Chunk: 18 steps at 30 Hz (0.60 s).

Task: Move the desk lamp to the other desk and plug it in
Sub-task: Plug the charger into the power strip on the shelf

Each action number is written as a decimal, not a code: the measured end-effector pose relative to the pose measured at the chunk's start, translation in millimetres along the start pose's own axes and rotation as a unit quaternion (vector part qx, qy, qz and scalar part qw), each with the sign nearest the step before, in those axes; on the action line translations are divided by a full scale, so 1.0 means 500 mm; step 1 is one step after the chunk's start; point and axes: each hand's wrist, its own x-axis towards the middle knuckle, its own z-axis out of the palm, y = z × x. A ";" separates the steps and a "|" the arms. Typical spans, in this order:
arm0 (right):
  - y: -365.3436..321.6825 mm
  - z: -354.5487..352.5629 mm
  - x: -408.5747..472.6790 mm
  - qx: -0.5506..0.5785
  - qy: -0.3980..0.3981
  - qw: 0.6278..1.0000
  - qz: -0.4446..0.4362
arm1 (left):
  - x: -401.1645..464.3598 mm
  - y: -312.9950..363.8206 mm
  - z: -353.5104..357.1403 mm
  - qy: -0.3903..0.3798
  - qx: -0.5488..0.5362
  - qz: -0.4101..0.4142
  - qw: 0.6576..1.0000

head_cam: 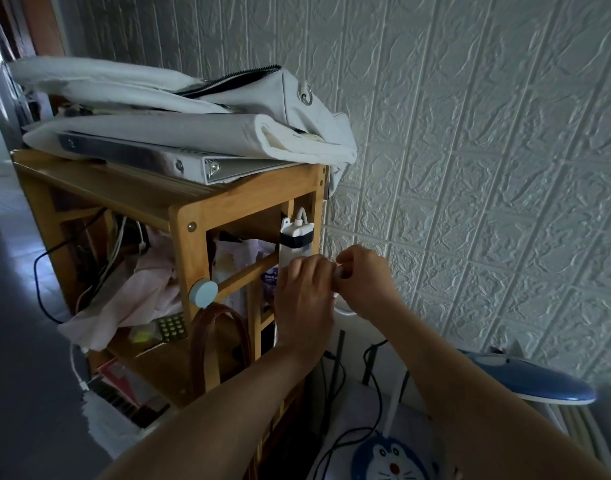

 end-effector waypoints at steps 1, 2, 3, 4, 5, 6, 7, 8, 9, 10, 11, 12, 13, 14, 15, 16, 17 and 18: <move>0.003 -0.002 0.000 -0.001 -0.015 1.000 0.004 | -0.001 -0.001 0.002 0.002 0.000 0.000 1.000; 0.006 -0.005 -0.001 -0.001 -0.023 1.000 0.009 | -0.002 -0.003 0.003 0.000 0.000 0.000 1.000; 0.008 -0.006 0.000 0.002 -0.025 1.000 0.013 | -0.003 -0.005 0.004 -0.001 0.000 -0.001 1.000; 0.009 -0.007 0.000 0.006 -0.022 1.000 0.014 | -0.003 -0.007 0.005 -0.002 0.000 0.001 1.000; 0.009 -0.007 0.001 0.007 -0.019 1.000 0.012 | -0.003 -0.008 0.005 -0.001 -0.002 0.006 1.000; 0.008 -0.007 0.000 0.006 -0.017 1.000 0.011 | -0.003 -0.010 0.005 -0.003 -0.007 0.014 1.000; 0.008 -0.006 -0.002 0.005 -0.015 1.000 0.008 | -0.003 -0.011 0.006 -0.005 -0.012 0.023 1.000; 0.007 -0.007 -0.003 0.005 -0.014 1.000 0.005 | -0.003 -0.012 0.007 -0.008 -0.015 0.030 0.999; 0.006 -0.007 -0.004 0.001 -0.014 1.000 0.002 | -0.002 -0.013 0.006 -0.011 -0.014 0.034 0.999; 0.006 -0.007 -0.005 -0.005 -0.013 1.000 0.000 | -0.001 -0.014 0.006 -0.014 -0.009 0.037 0.999; 0.005 -0.007 -0.005 -0.010 -0.012 1.000 0.000 | 0.001 -0.015 0.006 -0.016 -0.003 0.038 0.999; 0.004 -0.008 -0.005 -0.010 -0.011 1.000 0.003 | 0.004 -0.015 0.006 -0.017 0.002 0.038 0.999; 0.004 -0.008 -0.004 -0.007 -0.010 1.000 0.006 | 0.005 -0.015 0.007 -0.017 0.003 0.036 0.999; 0.003 -0.009 -0.004 -0.002 -0.010 1.000 0.008 | 0.007 -0.015 0.008 -0.017 0.003 0.035 0.999; 0.002 -0.009 -0.004 0.002 -0.011 1.000 0.009 | 0.007 -0.015 0.010 -0.016 0.004 0.035 0.999; 0.001 -0.010 -0.003 0.005 -0.014 1.000 0.009 | 0.007 -0.017 0.012 -0.014 0.005 0.037 0.999; 0.000 -0.009 -0.004 0.006 -0.016 1.000 0.009 | 0.006 -0.020 0.015 -0.011 0.009 0.040 0.999; -0.002 -0.008 -0.004 0.004 -0.017 1.000 0.010 | 0.005 -0.024 0.016 -0.008 0.014 0.044 0.999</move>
